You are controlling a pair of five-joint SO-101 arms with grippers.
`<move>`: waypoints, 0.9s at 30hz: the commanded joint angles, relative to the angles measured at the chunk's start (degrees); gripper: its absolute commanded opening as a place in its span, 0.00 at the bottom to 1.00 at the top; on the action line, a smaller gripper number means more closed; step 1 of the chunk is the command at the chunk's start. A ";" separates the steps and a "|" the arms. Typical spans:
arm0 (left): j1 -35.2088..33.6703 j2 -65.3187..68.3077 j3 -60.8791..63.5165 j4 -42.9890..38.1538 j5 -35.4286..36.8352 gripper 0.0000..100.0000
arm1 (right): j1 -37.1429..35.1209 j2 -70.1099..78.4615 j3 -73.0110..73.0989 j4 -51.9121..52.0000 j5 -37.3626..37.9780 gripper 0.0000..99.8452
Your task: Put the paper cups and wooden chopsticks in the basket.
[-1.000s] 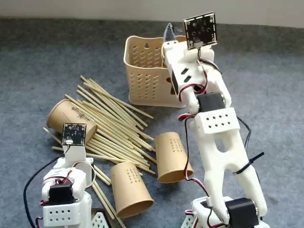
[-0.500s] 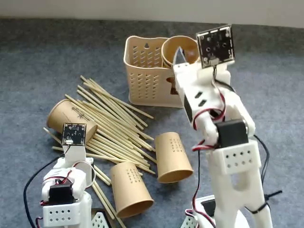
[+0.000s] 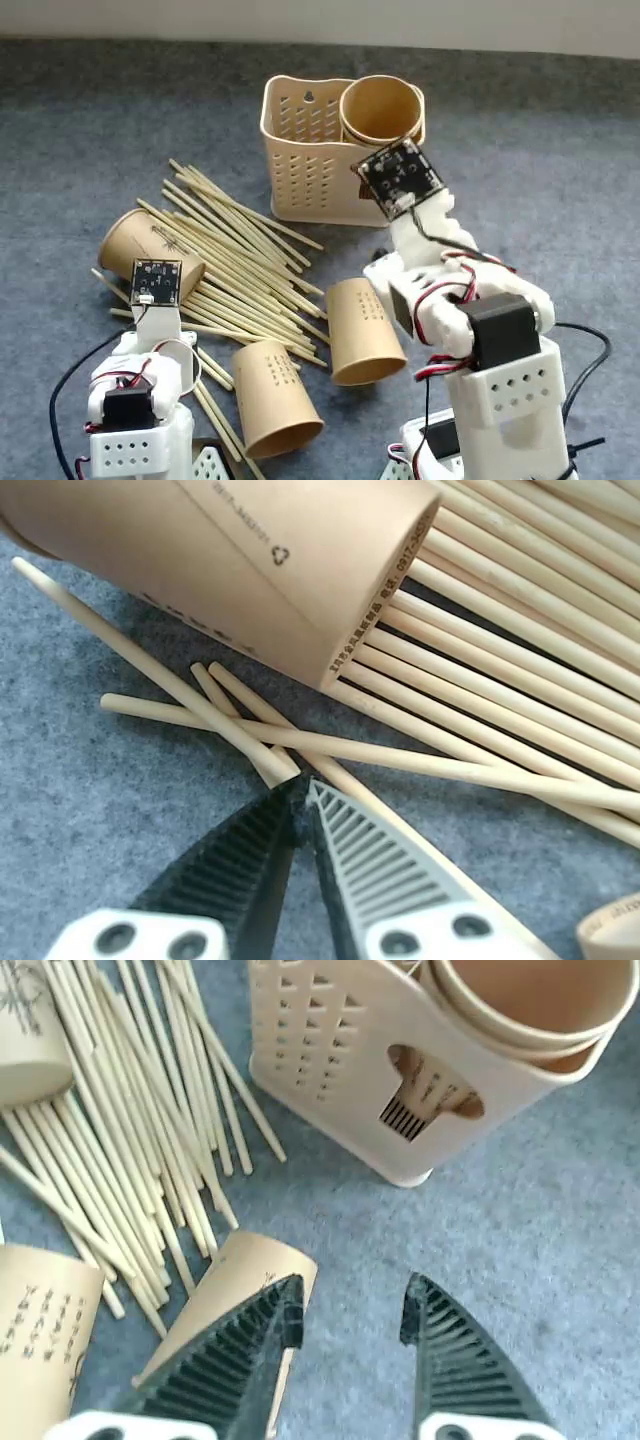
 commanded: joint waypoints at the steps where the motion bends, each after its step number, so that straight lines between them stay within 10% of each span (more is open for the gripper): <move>1: -0.04 -0.40 1.10 0.35 0.44 0.01 | -0.92 -2.51 0.75 3.65 3.69 0.17; 27: -0.04 -0.40 1.10 0.35 0.44 0.01 | -5.85 -18.24 31.52 6.99 24.18 0.17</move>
